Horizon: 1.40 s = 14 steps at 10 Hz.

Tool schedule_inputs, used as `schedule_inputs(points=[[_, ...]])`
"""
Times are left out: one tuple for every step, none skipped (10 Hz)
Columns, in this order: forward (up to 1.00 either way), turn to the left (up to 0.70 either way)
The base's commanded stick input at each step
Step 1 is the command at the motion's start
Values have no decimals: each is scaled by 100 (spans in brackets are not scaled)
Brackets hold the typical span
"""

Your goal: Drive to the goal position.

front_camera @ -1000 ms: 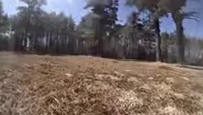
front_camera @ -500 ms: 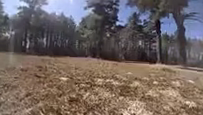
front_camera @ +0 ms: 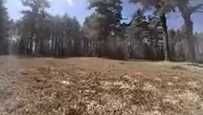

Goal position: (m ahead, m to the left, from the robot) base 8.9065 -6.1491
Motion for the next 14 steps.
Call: schedule_inputs(points=[[70,34],[70,17],[70,0],[70,0],[70,0],[70,0],[70,0],[70,0],[70,8],[70,35],[70,28],[70,9],[70,0],[70,0]])
